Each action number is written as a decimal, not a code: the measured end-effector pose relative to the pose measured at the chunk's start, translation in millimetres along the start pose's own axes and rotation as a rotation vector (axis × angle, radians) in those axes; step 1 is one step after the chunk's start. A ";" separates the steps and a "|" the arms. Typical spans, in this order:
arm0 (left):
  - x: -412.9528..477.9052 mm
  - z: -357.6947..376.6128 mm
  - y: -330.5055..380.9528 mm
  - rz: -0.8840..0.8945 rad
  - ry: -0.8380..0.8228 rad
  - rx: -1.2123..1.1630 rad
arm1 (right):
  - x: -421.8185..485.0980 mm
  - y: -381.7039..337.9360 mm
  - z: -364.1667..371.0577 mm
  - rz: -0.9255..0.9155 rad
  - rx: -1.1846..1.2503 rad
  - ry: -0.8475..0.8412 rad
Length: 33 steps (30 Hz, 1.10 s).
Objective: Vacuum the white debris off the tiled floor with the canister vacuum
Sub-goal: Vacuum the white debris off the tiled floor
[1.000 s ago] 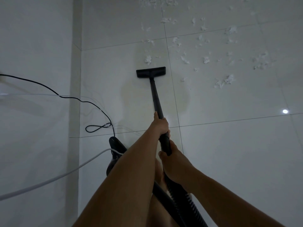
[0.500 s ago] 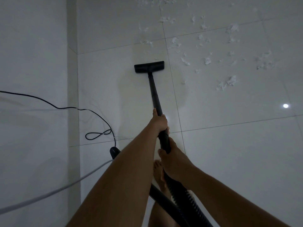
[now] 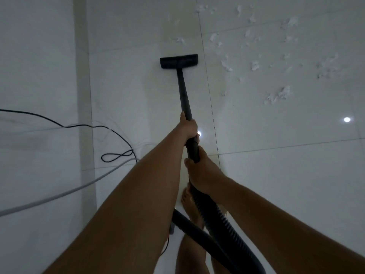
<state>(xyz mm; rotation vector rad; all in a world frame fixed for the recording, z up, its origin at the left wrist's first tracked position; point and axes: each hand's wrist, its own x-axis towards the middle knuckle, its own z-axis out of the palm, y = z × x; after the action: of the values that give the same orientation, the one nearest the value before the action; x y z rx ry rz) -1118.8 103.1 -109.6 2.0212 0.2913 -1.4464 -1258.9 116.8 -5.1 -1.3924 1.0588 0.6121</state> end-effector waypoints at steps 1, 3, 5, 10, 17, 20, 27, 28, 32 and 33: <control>-2.3 0.7 1.9 0.002 0.010 0.000 | -0.6 -1.1 -2.4 -0.002 0.003 -0.004; -7.9 4.9 3.0 0.002 0.025 0.011 | -3.3 -1.4 -7.1 0.015 0.014 -0.009; -15.6 10.4 -2.5 -0.009 0.037 0.039 | -10.8 2.8 -10.2 0.046 0.026 -0.028; -25.0 25.5 -4.8 -0.022 0.065 0.010 | -26.2 10.6 -30.9 0.072 0.079 -0.083; -29.2 25.8 -13.0 -0.045 0.026 -0.074 | -23.6 17.1 -19.3 0.140 0.150 -0.129; -23.3 27.3 -7.8 -0.051 0.009 -0.071 | -14.7 14.9 -19.7 0.162 0.168 -0.121; 2.4 12.7 12.5 -0.008 -0.004 -0.005 | 4.3 -5.5 -30.9 0.098 0.161 -0.098; 6.2 10.5 17.9 0.006 0.000 0.003 | 8.5 -10.1 -32.3 0.087 0.150 -0.092; 22.1 2.5 32.3 0.029 0.017 0.022 | 19.8 -26.4 -36.7 0.046 0.104 -0.088; 26.1 1.1 36.5 0.030 0.020 0.031 | 23.0 -30.9 -39.0 0.042 0.098 -0.084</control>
<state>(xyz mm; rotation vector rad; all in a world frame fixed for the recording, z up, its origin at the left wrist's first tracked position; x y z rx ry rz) -1091.1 69.5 -120.5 2.0572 0.2469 -1.4210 -1231.0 69.6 -4.8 -1.2521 1.0389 0.6362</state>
